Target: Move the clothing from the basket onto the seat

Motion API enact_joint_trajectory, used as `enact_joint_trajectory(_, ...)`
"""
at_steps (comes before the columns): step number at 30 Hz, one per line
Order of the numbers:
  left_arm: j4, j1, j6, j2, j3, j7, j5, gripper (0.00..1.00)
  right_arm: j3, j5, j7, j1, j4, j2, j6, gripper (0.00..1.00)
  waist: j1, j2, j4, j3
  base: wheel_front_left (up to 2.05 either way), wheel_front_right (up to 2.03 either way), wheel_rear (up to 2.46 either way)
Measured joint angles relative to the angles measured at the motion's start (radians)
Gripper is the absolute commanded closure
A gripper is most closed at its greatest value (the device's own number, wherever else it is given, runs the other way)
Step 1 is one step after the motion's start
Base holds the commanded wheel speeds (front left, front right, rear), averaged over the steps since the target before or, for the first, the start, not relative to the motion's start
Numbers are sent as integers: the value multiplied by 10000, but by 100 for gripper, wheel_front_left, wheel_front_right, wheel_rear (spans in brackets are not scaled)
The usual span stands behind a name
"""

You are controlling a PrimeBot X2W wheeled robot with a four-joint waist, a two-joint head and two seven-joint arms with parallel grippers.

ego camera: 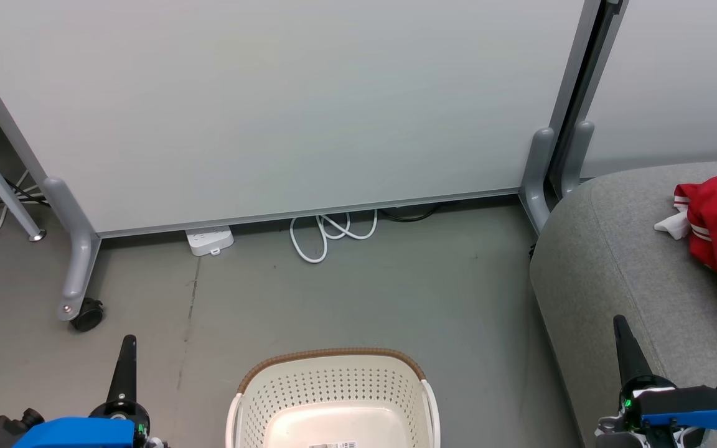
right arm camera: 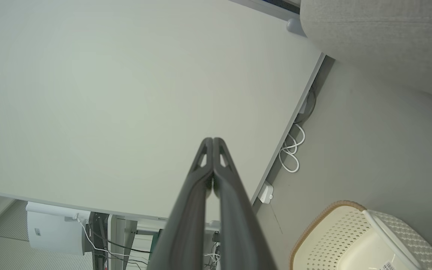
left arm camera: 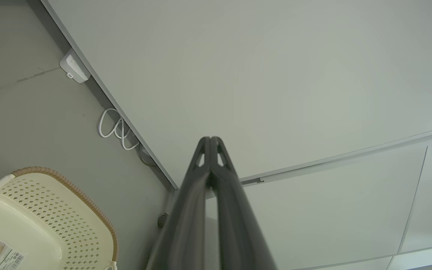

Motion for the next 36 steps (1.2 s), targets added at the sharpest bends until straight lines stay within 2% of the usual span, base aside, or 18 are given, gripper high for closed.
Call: enact_joint_trajectory(36,-96,-257,-90,15,351,721,-2742,100,-165,2917,738,-418,-15,2,0,100,1,0,-124,156,0,0,0)
